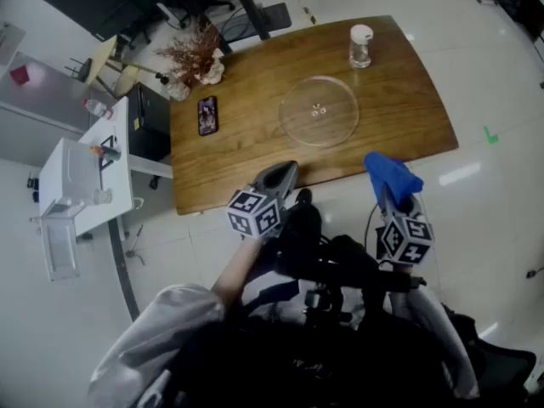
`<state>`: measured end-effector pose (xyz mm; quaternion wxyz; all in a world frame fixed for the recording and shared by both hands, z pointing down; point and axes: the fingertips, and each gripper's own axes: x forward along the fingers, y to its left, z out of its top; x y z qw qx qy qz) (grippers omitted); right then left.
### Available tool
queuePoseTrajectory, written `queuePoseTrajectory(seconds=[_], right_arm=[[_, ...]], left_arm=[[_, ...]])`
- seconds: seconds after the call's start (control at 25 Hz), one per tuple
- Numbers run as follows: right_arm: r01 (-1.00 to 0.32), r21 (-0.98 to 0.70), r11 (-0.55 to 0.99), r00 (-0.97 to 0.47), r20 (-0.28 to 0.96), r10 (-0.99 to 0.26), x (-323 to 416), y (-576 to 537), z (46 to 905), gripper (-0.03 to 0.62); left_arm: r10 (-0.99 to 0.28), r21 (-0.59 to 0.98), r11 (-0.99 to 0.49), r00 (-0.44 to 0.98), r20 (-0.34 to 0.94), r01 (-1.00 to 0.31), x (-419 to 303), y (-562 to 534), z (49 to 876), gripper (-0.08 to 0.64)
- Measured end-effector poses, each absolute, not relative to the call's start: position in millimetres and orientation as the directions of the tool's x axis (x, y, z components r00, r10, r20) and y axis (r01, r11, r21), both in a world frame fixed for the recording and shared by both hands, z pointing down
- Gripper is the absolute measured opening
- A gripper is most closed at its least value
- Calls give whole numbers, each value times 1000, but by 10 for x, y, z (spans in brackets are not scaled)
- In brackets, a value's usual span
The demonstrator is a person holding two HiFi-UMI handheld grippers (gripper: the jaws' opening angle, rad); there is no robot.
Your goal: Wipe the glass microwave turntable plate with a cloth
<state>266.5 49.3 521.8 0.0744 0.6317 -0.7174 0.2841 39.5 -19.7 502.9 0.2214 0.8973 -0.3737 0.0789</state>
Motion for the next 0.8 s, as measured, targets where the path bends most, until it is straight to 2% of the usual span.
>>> queuePoseTrajectory(seconds=[0.36, 0.52, 0.8], right_arm=[[-950, -308, 58, -214, 502, -838, 2113, 32, 5202, 94], [-950, -289, 118, -258, 514, -818, 1760, -292, 5157, 94], [-956, -154, 248, -290, 584, -758, 1215, -892, 5160, 94]], left_arm=[[-616, 348, -640, 728, 300, -685, 42, -780, 4969, 0], [-637, 356, -617, 711, 297, -702, -254, -1096, 4978, 0], [-665, 401, -577, 694, 276, -712, -690, -1480, 5032, 0]])
